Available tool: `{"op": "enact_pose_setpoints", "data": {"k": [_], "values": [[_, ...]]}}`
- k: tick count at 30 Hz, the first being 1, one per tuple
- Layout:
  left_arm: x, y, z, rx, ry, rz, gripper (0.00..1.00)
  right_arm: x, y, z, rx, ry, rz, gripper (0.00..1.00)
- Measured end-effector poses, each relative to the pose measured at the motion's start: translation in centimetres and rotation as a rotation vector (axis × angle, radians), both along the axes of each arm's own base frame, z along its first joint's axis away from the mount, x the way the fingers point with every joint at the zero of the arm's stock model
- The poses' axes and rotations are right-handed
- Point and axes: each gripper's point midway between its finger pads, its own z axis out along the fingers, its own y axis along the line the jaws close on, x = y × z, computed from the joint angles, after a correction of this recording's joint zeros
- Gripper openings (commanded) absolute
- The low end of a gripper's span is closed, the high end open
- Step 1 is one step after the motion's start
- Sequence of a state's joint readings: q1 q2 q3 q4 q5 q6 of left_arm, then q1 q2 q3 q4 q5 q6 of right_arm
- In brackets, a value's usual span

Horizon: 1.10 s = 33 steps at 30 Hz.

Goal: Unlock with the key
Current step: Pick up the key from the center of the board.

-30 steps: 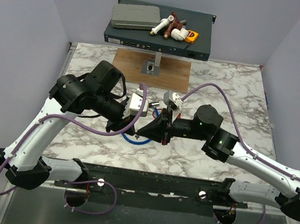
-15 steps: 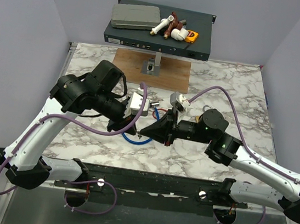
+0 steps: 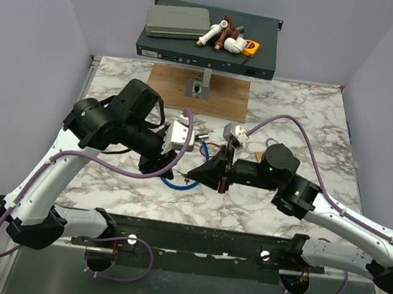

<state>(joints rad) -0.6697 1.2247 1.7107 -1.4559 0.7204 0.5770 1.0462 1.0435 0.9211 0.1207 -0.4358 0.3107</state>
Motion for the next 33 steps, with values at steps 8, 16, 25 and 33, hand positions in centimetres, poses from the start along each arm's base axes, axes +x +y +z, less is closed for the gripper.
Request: {"op": "enact_pose_setpoints", "data": {"k": [8,16,25,33], "values": [[1.2,0.4,0.3,0.014,-0.041,0.059,0.4,0.0,-0.4,0.0,-0.018,-0.015,-0.004,0.01],[0.8,-0.1,1.1,-0.025,-0.016,0.048,0.48,0.1,-0.2,0.9,-0.011,-0.03,-0.003,0.01],[0.1,-0.7,1.4,-0.049,0.033,0.014,0.34,0.3,0.1,1.0,-0.014,-0.044,0.0,0.01],[-0.3,-1.1,1.6,-0.064,0.059,-0.01,0.03,0.4,0.3,0.7,-0.021,-0.041,0.0,0.01]]}}
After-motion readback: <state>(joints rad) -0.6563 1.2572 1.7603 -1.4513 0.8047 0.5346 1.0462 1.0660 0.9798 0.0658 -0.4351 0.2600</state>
